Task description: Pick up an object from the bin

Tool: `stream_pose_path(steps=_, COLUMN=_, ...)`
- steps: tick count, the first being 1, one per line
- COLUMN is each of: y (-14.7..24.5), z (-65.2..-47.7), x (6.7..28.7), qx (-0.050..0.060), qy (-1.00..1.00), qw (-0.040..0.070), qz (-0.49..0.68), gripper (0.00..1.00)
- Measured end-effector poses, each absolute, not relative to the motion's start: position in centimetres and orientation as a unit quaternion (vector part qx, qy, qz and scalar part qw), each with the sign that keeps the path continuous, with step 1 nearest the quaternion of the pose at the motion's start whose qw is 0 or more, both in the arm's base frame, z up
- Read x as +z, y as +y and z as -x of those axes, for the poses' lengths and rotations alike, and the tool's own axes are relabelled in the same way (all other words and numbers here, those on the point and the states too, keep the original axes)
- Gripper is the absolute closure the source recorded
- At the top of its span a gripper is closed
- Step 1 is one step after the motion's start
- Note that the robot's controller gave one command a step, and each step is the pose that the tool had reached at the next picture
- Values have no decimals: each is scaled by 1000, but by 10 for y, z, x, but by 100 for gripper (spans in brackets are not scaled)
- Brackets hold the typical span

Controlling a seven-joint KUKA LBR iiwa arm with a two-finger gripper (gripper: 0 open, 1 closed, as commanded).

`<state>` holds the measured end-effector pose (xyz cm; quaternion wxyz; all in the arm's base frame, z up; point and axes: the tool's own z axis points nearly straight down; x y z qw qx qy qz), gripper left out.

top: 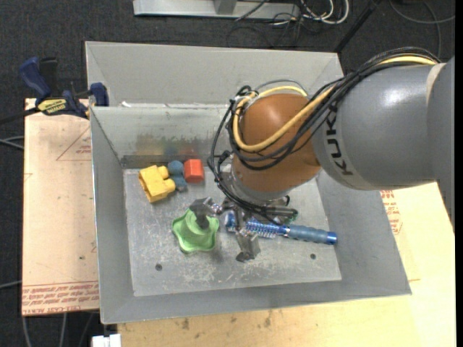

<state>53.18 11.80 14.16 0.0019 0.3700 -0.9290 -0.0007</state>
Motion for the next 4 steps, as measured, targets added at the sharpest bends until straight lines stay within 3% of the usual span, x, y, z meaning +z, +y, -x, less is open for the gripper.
stream_pose_path(steps=1, y=129, z=-552, x=102, qx=-1, qy=-939, qw=-12, qz=-344, gripper=0)
stream_pose_path(steps=2, y=133, z=-552, x=85, qx=-1, qy=-948, qw=-17, qz=-318, gripper=0)
stream_pose_path(steps=3, y=133, z=-552, x=85, qx=-1, qy=-948, qw=-17, qz=-317, gripper=100)
stream_pose_path(steps=4, y=124, z=-561, x=217, qx=0, qy=-956, qw=-6, qz=-295, gripper=100)
